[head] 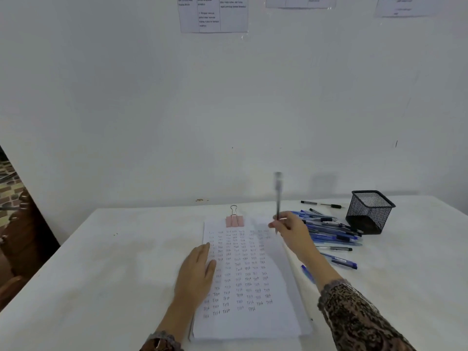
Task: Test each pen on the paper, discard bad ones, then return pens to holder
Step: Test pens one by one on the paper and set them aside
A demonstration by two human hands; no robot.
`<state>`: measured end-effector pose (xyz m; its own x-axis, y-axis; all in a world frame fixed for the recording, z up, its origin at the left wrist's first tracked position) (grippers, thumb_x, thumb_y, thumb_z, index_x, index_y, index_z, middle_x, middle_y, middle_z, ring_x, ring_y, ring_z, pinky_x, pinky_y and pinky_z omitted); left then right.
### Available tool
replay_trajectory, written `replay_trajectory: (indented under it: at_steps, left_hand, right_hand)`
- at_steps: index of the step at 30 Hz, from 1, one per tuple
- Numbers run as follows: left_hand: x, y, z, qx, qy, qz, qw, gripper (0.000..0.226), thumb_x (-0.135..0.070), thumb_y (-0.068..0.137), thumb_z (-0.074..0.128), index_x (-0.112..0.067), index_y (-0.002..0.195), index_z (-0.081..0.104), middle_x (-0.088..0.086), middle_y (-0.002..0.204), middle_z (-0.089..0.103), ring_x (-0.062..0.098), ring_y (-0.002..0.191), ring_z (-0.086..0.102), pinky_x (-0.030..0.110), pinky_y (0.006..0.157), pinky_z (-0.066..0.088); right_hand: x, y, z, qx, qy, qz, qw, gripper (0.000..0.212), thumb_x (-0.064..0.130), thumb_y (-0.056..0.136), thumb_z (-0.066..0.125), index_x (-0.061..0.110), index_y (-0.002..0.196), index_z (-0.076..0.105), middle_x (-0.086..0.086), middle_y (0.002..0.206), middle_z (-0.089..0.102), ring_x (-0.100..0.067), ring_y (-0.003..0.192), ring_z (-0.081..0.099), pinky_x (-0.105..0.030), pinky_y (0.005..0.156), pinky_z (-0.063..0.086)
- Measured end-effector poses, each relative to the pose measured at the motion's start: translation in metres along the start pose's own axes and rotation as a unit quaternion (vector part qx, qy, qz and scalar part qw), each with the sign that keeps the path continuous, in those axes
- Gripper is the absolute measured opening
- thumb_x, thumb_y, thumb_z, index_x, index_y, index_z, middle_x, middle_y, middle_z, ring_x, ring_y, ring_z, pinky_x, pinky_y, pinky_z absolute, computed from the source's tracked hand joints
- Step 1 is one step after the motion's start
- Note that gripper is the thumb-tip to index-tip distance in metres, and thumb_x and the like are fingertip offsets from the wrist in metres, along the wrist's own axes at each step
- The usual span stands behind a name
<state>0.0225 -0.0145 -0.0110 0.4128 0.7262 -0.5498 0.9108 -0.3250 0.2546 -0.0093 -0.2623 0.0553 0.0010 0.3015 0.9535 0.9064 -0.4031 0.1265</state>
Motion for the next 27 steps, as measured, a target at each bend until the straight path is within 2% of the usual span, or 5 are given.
replay_trajectory:
  at_steps: [2, 4, 11, 16, 27]
  left_hand:
    - [0.002, 0.000, 0.004, 0.018, 0.054, 0.001, 0.998, 0.092, -0.060, 0.069, -0.005, -0.016, 0.145, 0.023, -0.002, 0.151, 0.025, 0.013, 0.139, 0.021, 0.024, 0.113, 0.009]
    - [0.004, 0.001, 0.007, 0.010, 0.069, 0.000, 0.998, 0.095, -0.058, 0.065, -0.010, -0.018, 0.144, 0.025, -0.005, 0.151, 0.023, 0.010, 0.139, 0.020, 0.021, 0.111, 0.004]
    - [0.006, 0.001, 0.009, -0.035, 0.045, 0.008, 0.998, 0.077, -0.054, 0.078, 0.012, -0.013, 0.132, 0.049, 0.001, 0.139, 0.046, 0.017, 0.127, 0.044, 0.022, 0.105, 0.014]
    - [0.006, 0.004, 0.009, -0.030, 0.041, 0.002, 0.999, 0.079, -0.055, 0.075, 0.012, -0.014, 0.132, 0.049, -0.001, 0.140, 0.045, 0.014, 0.129, 0.041, 0.020, 0.106, 0.013]
    - [0.003, 0.003, 0.007, -0.021, 0.053, -0.013, 0.998, 0.086, -0.058, 0.070, 0.004, -0.019, 0.138, 0.039, -0.006, 0.145, 0.035, 0.008, 0.134, 0.031, 0.016, 0.106, 0.005]
  right_hand:
    - [-0.007, 0.005, 0.004, -0.025, 0.266, 0.057, 0.962, 0.015, -0.003, 0.093, 0.047, 0.009, 0.083, 0.047, -0.012, 0.081, 0.064, -0.016, 0.058, 0.056, -0.022, 0.055, 0.051]
    - [-0.018, 0.010, 0.010, -0.044, 0.359, 0.083, 0.928, 0.019, -0.009, 0.090, 0.049, 0.006, 0.077, 0.049, -0.012, 0.073, 0.061, -0.014, 0.053, 0.060, -0.022, 0.057, 0.055]
    - [-0.044, 0.029, 0.016, -0.068, 0.217, 0.060, 0.972, 0.039, -0.019, 0.082, 0.051, 0.012, 0.063, 0.039, -0.002, 0.048, 0.044, -0.011, 0.040, 0.044, -0.017, 0.039, 0.035]
    - [-0.046, 0.030, 0.024, -0.125, 0.121, 0.019, 0.985, 0.055, -0.022, 0.071, 0.050, 0.021, 0.056, 0.019, 0.004, 0.052, 0.022, -0.004, 0.046, 0.018, -0.018, 0.059, 0.026]
    - [-0.047, 0.029, 0.026, -0.102, 0.079, -0.003, 0.992, 0.052, -0.019, 0.071, 0.052, 0.020, 0.052, 0.023, 0.002, 0.056, 0.026, -0.003, 0.046, 0.025, -0.019, 0.055, 0.031]
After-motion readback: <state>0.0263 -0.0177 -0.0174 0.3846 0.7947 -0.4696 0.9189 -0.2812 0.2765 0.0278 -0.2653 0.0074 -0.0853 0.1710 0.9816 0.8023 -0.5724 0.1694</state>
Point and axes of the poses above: each hand's wrist, its own y-axis towards the middle knuckle, its own z-axis out of the palm, x = y × z, the point moved 2 cm from there along y, towards the middle knuckle
